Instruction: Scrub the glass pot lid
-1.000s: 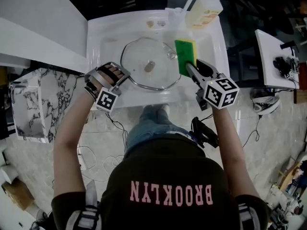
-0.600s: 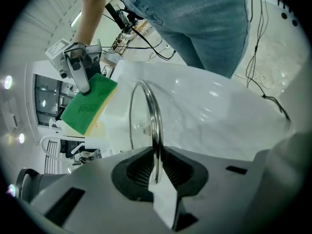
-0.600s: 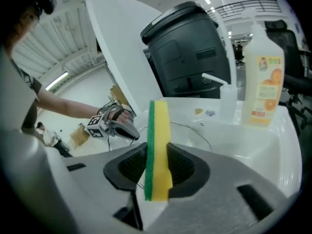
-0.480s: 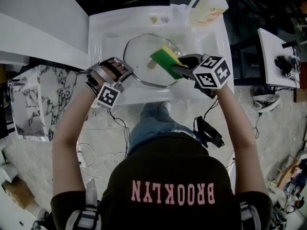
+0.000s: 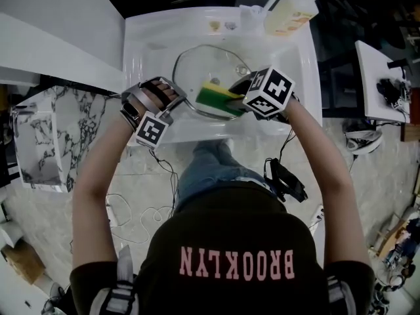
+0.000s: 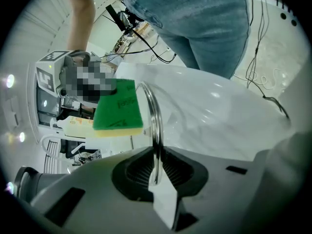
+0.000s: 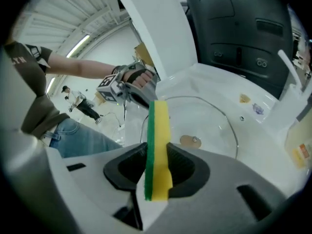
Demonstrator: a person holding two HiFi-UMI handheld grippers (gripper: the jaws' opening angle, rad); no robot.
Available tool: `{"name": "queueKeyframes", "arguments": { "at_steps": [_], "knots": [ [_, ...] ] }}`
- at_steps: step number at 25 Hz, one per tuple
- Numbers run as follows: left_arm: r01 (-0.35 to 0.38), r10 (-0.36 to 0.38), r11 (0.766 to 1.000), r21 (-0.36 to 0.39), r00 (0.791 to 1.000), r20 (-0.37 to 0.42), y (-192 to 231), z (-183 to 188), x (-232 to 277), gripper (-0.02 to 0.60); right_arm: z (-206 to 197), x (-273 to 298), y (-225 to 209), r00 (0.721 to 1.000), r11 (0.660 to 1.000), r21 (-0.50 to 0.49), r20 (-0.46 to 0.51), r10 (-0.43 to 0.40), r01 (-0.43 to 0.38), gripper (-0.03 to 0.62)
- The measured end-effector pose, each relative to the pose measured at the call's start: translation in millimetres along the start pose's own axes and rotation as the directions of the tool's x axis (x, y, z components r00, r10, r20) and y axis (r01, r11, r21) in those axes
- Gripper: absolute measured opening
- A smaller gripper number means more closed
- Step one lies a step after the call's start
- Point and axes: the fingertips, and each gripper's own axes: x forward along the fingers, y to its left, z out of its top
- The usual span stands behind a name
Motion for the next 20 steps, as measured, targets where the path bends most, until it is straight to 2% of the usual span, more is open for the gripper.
{"name": "queueKeyframes", "arguments": {
  "at_steps": [4, 7, 20],
  "knots": [
    [-0.023, 0.024, 0.999, 0.037, 1.0, -0.01, 1.9, -4.1, 2.5, 0.044, -5.9, 13.9, 8.6, 0.993, 0.997, -0.062, -0.116, 0.033, -0.041, 0.107],
    [-0.045, 0.047, 0.996, 0.075, 0.999, -0.024, 3.0, -8.2, 4.4, 0.044, -6.4, 18.1, 10.9, 0.987, 0.995, -0.07, -0.153, 0.054, -0.066, 0.106],
    [-0.025, 0.025, 0.998, 0.05, 1.0, 0.008, 0.2, -4.7, 4.2, 0.044, -48.5, 10.8, -27.0, 0.958, 0.998, -0.052, -0.285, 0.017, -0.033, 0.104]
  ]
}}
